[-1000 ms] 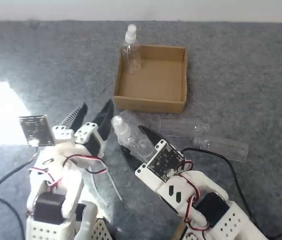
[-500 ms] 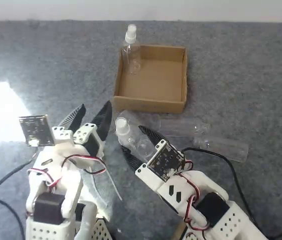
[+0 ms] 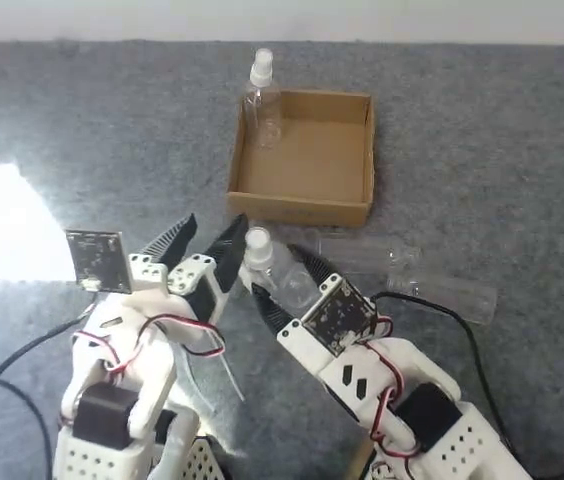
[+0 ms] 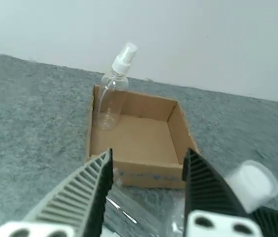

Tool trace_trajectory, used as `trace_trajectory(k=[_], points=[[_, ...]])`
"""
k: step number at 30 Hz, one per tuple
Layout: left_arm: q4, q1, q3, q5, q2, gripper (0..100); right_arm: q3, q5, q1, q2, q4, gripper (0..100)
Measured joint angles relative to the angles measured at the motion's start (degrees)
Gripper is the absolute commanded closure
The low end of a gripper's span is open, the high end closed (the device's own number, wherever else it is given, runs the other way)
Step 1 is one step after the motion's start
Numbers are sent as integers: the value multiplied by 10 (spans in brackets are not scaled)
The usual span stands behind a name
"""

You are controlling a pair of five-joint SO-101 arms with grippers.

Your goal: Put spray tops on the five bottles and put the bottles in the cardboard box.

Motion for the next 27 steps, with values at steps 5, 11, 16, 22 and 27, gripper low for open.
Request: trace_trajectory(k=[5,11,16,22,27], points=[[-4,35,6,-6,-1,780,1,-3,6,1,1,887],[-1,67,8,-27,-1,780,0,-6,6,0,1,888],[-1,73,10,-31,-1,780,0,-6,6,0,1,888],[-1,73,10,-31,-1,780,0,-6,6,0,1,888],[0,44,10,-34,2,780,0,-6,6,0,0,888]])
